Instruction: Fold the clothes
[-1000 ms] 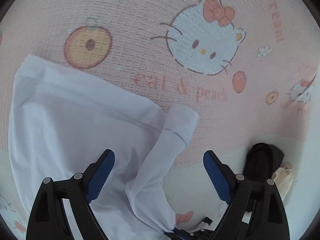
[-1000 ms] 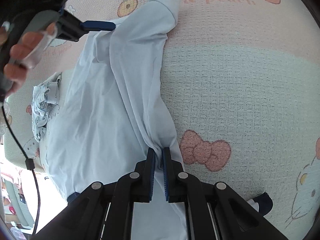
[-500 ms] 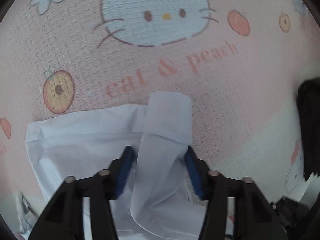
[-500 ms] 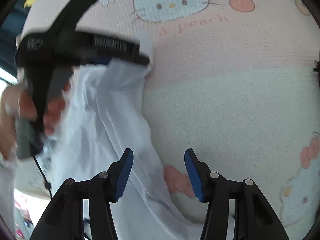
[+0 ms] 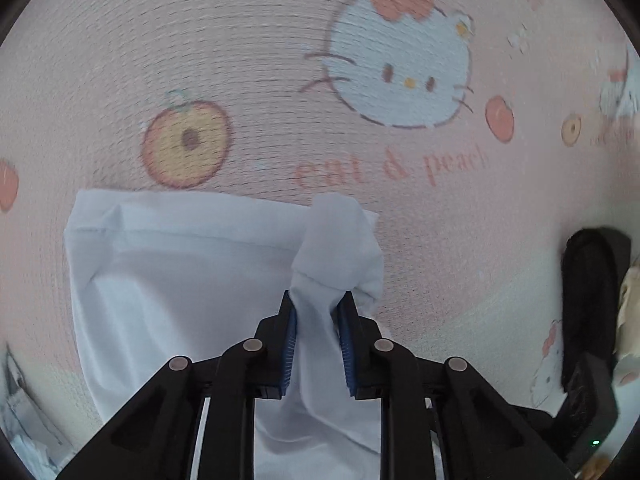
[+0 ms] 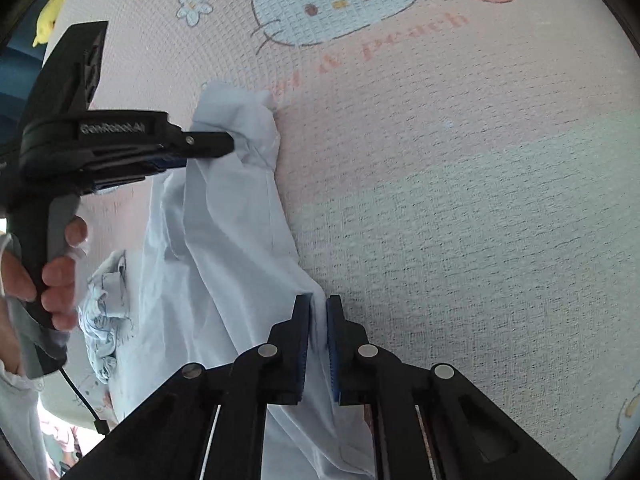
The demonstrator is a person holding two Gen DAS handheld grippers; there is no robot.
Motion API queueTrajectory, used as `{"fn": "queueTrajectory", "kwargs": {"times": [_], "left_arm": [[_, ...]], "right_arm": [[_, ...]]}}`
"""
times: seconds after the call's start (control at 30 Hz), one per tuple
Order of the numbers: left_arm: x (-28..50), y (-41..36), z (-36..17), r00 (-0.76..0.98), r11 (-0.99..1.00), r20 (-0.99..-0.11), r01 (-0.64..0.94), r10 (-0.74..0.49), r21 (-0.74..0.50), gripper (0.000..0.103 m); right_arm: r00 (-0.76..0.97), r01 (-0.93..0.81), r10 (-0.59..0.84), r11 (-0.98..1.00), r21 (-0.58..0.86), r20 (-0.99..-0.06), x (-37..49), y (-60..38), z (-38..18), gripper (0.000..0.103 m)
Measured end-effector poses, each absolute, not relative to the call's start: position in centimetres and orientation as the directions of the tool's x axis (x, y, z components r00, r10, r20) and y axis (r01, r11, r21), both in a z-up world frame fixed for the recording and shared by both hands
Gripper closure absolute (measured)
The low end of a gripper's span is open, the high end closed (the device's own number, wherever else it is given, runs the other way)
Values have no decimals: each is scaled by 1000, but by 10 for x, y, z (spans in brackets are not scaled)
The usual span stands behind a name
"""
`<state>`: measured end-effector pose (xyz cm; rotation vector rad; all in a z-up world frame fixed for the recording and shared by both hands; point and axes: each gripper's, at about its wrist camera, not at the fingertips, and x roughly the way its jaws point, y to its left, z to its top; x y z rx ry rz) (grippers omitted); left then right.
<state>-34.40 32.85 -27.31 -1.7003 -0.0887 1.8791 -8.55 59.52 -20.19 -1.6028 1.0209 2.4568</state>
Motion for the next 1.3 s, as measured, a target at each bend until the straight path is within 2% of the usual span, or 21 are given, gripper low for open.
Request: {"fn": "queueTrajectory", "kwargs": {"times": [0.33,0.6,0.7,0.73,0.77,0.83,0.87,0.9,0.93,1.0,1.1,1.23,1.3], "left_arm": [[-351,267,-306,24,-839,-855,-178,518,-513,86],[-347,290,-318,27,-878,-901,-211,433,-429,86],[-347,294,-307,53,-870,-893,-205,447,-448,85],[-348,294,-302,70,-852,-872,-189,484,-488,85],[-350,294,-297,85,-827,-845,-173,528,-535,82],[-355,293,-287,111,-772,-785,-140,610,-620,60],[-356,292,-284,113,-754,-765,-130,634,-644,34],[-358,292,-280,112,-737,-746,-121,656,-665,19],[-357,294,-278,100,-729,-738,-120,667,-674,19],[-355,298,-278,84,-739,-748,-118,658,-663,19],[-352,316,-295,88,-759,-765,-99,638,-644,19],[-351,304,-305,64,-759,-765,-103,640,-643,19],[-350,305,-309,48,-763,-771,-121,635,-635,19]], "right_arm": [[-387,-283,-250,-884,372,-888,-97,569,-188,96],[-349,-253,-225,-912,323,-910,-104,535,-197,97],[-336,-255,-222,-914,315,-915,-109,519,-203,96],[-339,-249,-215,-918,308,-916,-109,517,-203,96],[-346,-241,-206,-923,299,-915,-99,516,-200,96],[-368,-229,-197,-928,294,-909,-96,515,-194,94],[-381,-228,-197,-927,298,-903,-96,518,-189,91],[-394,-227,-197,-926,302,-898,-96,520,-185,80],[-407,-225,-196,-925,306,-892,-96,522,-180,64],[-466,-263,-232,-885,384,-854,-97,539,-172,50],[-531,-331,-288,-795,508,-797,-102,568,-161,50],[-545,-336,-294,-781,526,-785,-134,583,-154,50],[-537,-335,-318,-769,544,-781,-160,582,-168,50]]}}
